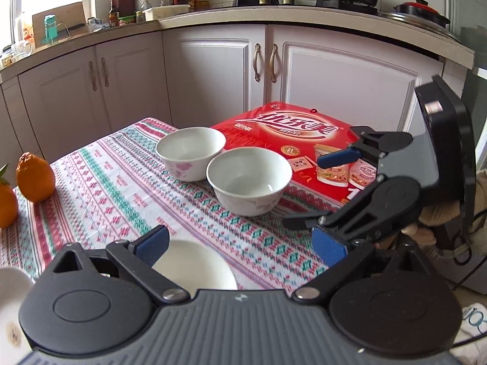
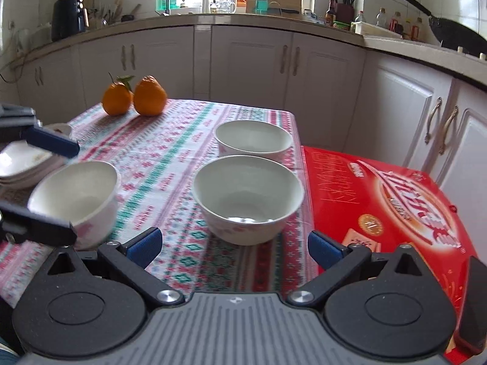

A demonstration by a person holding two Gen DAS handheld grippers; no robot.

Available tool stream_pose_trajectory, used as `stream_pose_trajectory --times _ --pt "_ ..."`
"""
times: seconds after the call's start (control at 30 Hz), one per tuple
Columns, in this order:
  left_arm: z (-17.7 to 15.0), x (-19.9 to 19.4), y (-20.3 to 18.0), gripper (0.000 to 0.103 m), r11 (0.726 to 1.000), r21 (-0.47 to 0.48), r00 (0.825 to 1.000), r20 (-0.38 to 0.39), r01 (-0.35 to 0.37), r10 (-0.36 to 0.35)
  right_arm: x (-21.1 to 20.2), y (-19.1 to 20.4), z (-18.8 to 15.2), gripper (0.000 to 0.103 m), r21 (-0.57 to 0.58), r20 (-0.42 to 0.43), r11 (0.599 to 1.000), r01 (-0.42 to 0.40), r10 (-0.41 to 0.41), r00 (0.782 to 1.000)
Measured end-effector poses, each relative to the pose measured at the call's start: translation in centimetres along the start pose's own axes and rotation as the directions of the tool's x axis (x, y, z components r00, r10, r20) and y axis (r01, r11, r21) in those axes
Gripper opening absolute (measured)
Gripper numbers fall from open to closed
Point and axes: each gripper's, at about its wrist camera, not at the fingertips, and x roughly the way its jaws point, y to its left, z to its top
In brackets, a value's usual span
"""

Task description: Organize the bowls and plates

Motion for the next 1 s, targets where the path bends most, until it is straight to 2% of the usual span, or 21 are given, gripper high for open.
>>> stream_pose_trajectory --times 0.23,0.47,0.53,0.67,1.0 --pt "3.3 4.1 -0.1 0.100 1.000 0.028 1.000 -0.019 -0.010 0.010 2.0 -0.7 -0.1 0.103 -0.050 0.001 0.999 -0.020 0.020 1.000" --pt "5.4 8.9 1.0 0.097 1.000 -0.020 0.997 -0.077 0.004 -0.006 3.6 -2.0 0.0 0.103 -0.044 0.011 0.998 -0.041 0.042 0.999" --pt "5.8 10.1 1.2 0.093 1.000 -0.025 0.996 -0.091 -0.004 0.001 3.9 -2.5 0.0 0.102 -0.042 0.014 0.998 -0.055 0.056 0.998" --pt "6.3 11.8 2.0 0.079 0.996 -0.081 0.992 -0.122 0.031 -0.041 4.1 -2.9 0.1 0.096 -0.048 0.019 0.995 -0.089 0.090 0.996" --pt "6.6 14.0 2.8 0.064 0.991 -0.122 0.985 -0.161 0.046 -0.066 4.2 -3.4 0.1 0.088 -0.087 0.030 0.986 -0.139 0.142 0.989"
